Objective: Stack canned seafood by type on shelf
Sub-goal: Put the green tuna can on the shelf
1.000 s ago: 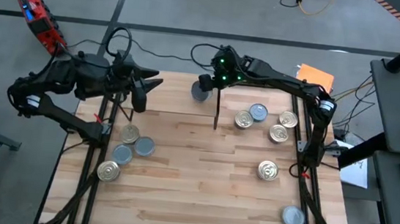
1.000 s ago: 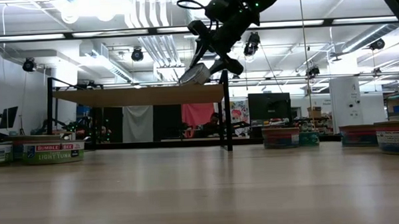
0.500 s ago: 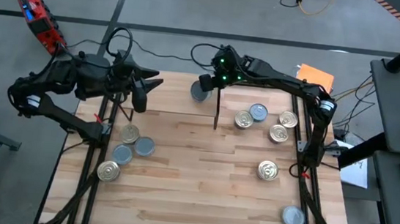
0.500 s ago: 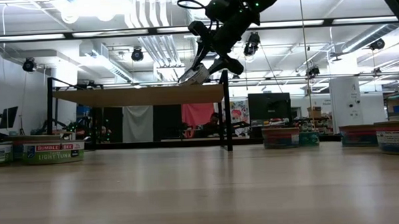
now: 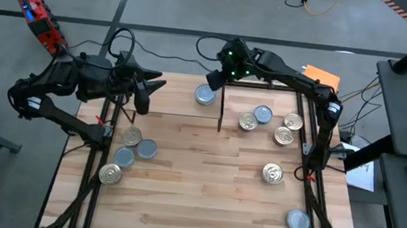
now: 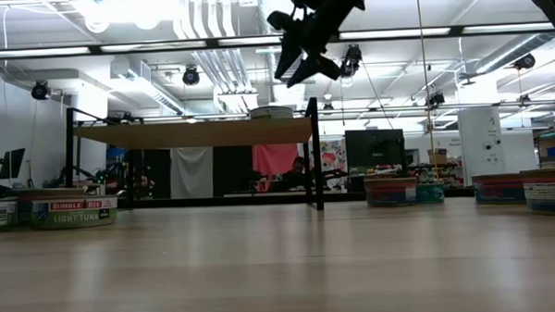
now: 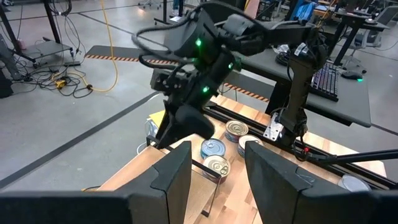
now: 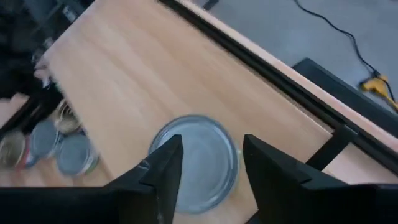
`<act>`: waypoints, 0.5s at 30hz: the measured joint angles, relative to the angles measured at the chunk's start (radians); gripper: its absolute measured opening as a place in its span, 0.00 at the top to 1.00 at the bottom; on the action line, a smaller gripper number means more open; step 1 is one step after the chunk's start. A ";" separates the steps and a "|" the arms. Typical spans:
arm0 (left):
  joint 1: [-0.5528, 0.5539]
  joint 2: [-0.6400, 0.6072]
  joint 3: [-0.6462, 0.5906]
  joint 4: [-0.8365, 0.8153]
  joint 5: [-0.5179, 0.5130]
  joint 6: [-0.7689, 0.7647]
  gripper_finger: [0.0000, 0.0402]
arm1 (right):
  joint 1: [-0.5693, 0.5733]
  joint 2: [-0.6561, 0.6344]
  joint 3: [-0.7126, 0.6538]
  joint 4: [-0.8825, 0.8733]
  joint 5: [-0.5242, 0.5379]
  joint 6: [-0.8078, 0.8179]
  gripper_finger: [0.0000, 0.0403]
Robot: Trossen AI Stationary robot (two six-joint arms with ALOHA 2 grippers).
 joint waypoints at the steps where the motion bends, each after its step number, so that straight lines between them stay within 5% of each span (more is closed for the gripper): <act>1: 0.000 0.000 0.000 0.000 0.000 0.000 0.67 | 0.003 0.003 0.014 -0.013 -0.009 -0.021 0.65; 9: 0.000 0.000 0.004 0.021 -0.011 0.027 0.67 | 0.051 0.046 0.038 -0.068 -0.041 -0.119 0.95; 15: 0.000 -0.002 0.048 0.040 -0.025 0.073 0.67 | 0.086 0.085 0.038 -0.072 -0.039 -0.124 0.98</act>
